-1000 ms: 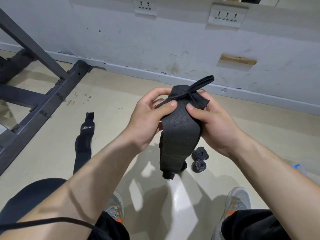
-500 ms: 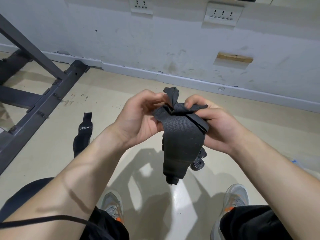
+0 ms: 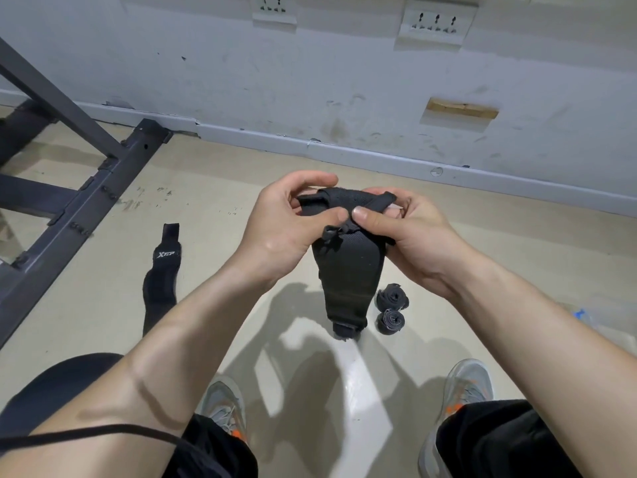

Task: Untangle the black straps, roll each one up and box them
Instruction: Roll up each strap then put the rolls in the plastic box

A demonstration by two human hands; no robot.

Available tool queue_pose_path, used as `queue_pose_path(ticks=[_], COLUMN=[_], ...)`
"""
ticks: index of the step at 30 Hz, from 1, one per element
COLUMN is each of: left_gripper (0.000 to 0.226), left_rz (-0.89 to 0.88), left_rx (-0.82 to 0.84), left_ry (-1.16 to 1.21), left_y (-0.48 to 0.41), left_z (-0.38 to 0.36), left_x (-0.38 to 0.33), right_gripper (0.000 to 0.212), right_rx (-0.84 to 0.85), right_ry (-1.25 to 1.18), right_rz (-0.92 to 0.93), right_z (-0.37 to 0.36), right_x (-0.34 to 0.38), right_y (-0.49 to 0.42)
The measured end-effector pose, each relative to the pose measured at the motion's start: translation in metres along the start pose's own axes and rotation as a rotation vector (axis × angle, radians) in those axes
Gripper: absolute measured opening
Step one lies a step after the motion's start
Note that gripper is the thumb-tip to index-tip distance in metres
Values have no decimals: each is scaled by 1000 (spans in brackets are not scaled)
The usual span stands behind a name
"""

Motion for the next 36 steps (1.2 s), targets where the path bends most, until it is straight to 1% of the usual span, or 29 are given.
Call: queue_pose_path(ticks=[1, 3, 5, 6, 8, 10, 11, 12, 14, 17, 19, 21, 22, 24, 27, 29, 30, 31, 32, 34, 36], left_gripper=[33, 22, 21, 23, 19, 17, 18, 18, 19, 25, 27, 27, 27, 27, 25, 22, 21, 22, 24, 25, 24], left_rz=[8, 61, 112, 107, 45, 8, 9, 22, 91, 227, 276, 299, 303, 273, 134, 77, 86, 117, 156, 220, 277], left_rx=[-12, 20, 76, 99, 114, 110, 112, 123, 177, 338, 426, 469, 464, 390, 160, 59, 46, 67, 117, 277, 397], left_ry=[4, 24, 14, 2, -1, 45, 77, 116, 241, 493, 581, 615, 597, 464, 145, 49, 80, 175, 303, 514, 603], left_y=[1, 3, 4, 4, 3, 4, 4, 4, 4, 10, 14, 17, 16, 14, 8, 10, 11, 12, 12, 13, 15], left_z=[-1, -8, -13, -14, -15, -15, -15, -15, -19, -29, -34, -35, -35, -30, -16, -16, -17, -20, -24, -34, -39], left_x=[1, 9, 18, 18, 12, 8, 9, 11, 15, 15, 13, 12, 12, 14, 18, 19, 21, 23, 23, 17, 11], right_gripper=[40, 30, 14, 13, 19, 19, 17, 15, 15, 21, 21, 22, 22, 25, 24, 18, 16, 17, 18, 21, 24], right_rx=[0, -21, -52, -61, -58, -48, -27, 5, 71, 175, 237, 254, 247, 210, 101, 71, 78, 98, 123, 163, 186], right_ry=[7, 17, 23, 30, 84, 305, 430, 502, 459, 273, 192, 173, 180, 225, 411, 521, 516, 453, 355, 190, 108], right_rz=[5, 23, 45, 51, 69, 135, 171, 197, 216, 232, 218, 203, 200, 202, 245, 265, 257, 238, 207, 152, 128], right_z=[1, 3, 6, 7, 5, 6, 4, 1, -3, -13, -18, -18, -17, -13, -4, -2, -3, -5, -7, -9, -10], right_x=[0, 0, 2, 2, 4, 10, 13, 16, 17, 22, 21, 19, 19, 17, 15, 13, 12, 11, 10, 9, 9], right_y=[0, -2, -1, -2, -2, -2, -1, -1, 0, 3, 4, 4, 4, 2, 0, -1, -1, -1, 0, 1, 2])
Point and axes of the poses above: each hand's wrist, its own y-axis away from the middle knuckle, its own z-axis out of the back of the hand, x = y × z, the point moved 9 cm from there along -y, towards the middle knuckle, and after that the axes turned 1 degree about z, right-handed, at the moved point
